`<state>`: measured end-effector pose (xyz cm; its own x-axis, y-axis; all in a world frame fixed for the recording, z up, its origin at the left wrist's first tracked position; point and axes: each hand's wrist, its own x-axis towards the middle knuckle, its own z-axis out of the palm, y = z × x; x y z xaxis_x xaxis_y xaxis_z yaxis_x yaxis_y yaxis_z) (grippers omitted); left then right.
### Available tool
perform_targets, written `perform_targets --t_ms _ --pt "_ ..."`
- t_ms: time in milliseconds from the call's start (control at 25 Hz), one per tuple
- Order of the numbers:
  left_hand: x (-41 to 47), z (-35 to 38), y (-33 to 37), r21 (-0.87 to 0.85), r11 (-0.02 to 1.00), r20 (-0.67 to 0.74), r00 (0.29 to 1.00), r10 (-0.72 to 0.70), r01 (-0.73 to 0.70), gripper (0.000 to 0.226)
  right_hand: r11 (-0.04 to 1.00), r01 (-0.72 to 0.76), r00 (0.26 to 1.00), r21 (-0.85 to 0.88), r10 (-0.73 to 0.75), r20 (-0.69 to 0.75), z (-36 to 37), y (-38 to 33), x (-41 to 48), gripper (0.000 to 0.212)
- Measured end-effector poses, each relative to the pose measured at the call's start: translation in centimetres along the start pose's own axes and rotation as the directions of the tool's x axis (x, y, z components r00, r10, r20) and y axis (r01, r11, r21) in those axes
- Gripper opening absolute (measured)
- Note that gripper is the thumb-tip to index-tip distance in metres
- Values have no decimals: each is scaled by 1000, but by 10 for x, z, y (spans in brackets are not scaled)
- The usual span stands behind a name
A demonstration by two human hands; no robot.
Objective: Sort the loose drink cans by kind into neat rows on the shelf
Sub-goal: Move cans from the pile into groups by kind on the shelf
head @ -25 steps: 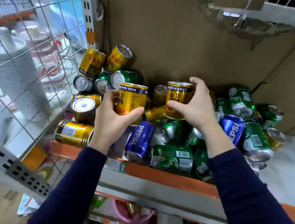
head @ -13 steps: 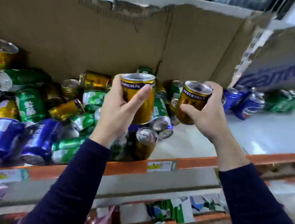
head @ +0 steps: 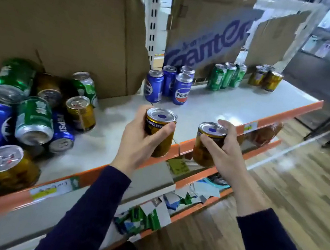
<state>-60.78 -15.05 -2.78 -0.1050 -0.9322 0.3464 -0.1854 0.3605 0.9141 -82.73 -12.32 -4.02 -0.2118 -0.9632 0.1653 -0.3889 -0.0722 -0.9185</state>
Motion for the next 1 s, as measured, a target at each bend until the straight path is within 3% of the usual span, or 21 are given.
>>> perform_targets --t_ms 280,680,1000 --pt "76 96 -24 42 999 119 993 3 -8 50 999 -45 994 -17 43 -98 -62 55 63 68" --pt "219 201 -57 82 997 115 993 -14 4 58 982 -55 982 -178 22 -185 -138 108 212 65" --pt "273 278 -75 157 988 145 989 -23 0 60 986 -85 974 -143 52 -221 -194 153 297 59"
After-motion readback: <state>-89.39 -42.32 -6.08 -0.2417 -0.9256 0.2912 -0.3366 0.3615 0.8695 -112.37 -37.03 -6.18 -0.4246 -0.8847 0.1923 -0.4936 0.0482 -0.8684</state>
